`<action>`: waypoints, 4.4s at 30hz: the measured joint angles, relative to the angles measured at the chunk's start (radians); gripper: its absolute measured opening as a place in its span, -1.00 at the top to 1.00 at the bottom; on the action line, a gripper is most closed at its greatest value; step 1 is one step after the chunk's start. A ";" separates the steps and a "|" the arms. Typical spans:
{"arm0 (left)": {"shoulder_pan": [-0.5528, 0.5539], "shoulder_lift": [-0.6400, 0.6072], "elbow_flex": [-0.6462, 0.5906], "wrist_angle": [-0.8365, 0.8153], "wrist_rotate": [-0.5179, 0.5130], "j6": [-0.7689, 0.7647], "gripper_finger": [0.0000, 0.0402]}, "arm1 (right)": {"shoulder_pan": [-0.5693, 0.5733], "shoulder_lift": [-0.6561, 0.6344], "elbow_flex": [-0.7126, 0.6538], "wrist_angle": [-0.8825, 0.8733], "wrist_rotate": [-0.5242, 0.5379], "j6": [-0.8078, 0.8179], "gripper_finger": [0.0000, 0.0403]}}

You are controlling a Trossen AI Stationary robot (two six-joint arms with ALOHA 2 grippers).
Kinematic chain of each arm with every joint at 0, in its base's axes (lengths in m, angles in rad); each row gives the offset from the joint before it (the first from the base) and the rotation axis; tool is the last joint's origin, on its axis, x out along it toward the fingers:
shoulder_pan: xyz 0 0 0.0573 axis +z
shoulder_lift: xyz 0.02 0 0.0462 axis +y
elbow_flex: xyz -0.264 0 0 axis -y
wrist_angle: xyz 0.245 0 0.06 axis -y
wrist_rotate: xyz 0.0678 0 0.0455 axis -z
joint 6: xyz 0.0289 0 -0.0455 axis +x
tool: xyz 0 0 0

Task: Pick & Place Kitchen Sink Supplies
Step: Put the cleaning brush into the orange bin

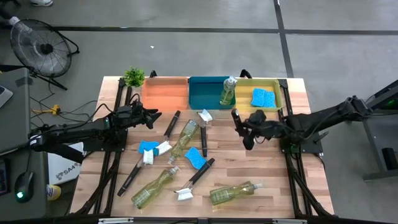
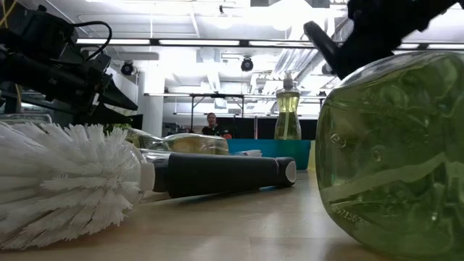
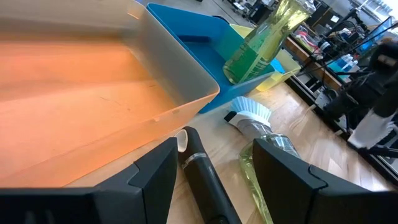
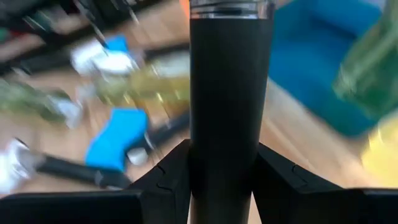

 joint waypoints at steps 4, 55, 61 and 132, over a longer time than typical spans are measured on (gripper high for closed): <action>0.000 0.000 0.000 0.000 0.000 0.000 -0.02 | -0.055 -0.024 0.001 0.108 -0.091 -0.121 0.40; 0.000 0.516 0.631 0.345 0.517 0.213 -0.02 | -0.289 0.199 0.143 0.562 -0.392 -0.300 0.40; 0.000 0.679 0.782 0.341 0.583 0.238 -0.02 | -0.323 0.318 0.296 0.530 -0.479 -0.421 0.40; -0.073 0.898 0.998 0.367 0.473 0.357 0.39 | -0.399 0.516 0.624 0.226 -0.591 -0.492 0.40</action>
